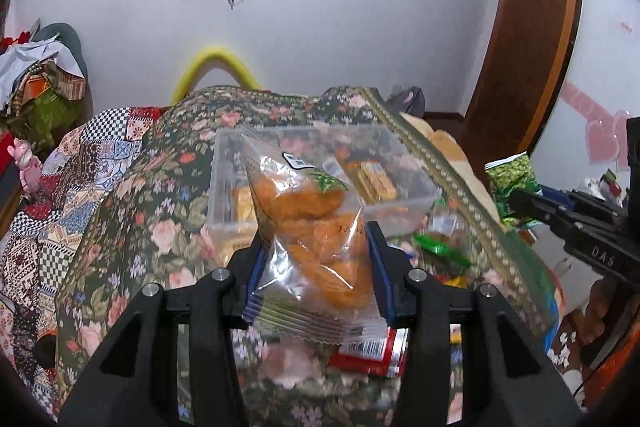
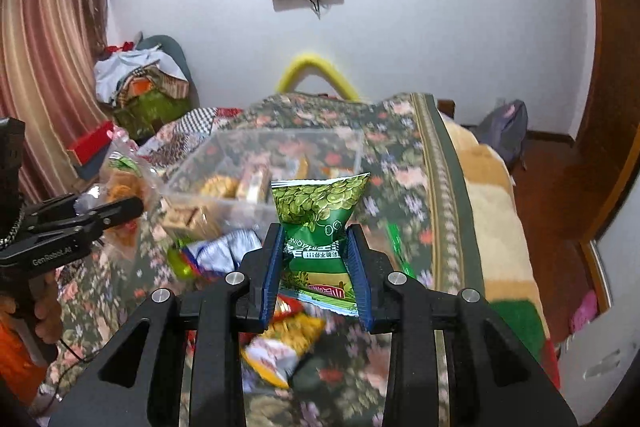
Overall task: Organize snacks
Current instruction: 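Lower both held packets into the clear box and open both tools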
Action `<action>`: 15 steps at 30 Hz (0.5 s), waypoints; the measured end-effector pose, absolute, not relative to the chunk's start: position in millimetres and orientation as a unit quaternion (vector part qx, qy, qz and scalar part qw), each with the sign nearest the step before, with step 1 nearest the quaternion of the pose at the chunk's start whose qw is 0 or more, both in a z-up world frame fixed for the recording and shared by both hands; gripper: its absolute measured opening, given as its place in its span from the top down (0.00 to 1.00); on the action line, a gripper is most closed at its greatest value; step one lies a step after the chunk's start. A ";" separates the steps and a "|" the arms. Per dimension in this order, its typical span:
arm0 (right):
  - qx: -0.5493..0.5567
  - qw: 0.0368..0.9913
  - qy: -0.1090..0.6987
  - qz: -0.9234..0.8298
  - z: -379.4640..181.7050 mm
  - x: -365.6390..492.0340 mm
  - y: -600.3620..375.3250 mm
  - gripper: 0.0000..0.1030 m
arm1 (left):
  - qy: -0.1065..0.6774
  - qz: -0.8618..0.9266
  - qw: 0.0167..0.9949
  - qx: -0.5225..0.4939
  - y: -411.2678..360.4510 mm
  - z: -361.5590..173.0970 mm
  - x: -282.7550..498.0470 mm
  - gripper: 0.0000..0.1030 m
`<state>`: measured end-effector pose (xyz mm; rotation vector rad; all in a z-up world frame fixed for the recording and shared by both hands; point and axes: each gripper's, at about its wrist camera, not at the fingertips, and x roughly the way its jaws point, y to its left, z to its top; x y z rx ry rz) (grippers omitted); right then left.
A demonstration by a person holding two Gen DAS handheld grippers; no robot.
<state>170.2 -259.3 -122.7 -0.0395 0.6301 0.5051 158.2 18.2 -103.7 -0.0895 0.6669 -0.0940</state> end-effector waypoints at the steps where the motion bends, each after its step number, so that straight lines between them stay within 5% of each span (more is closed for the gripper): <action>1: -0.019 0.920 0.303 0.248 -121.3 173.2 -256.5 0.72 | 0.323 -0.044 0.944 -0.042 17.1 -101.3 162.3 0.57; 15: -0.026 0.920 0.292 0.260 -119.7 228.2 -215.2 0.72 | 0.324 -0.048 0.944 -0.040 1.8 -105.2 240.7 0.56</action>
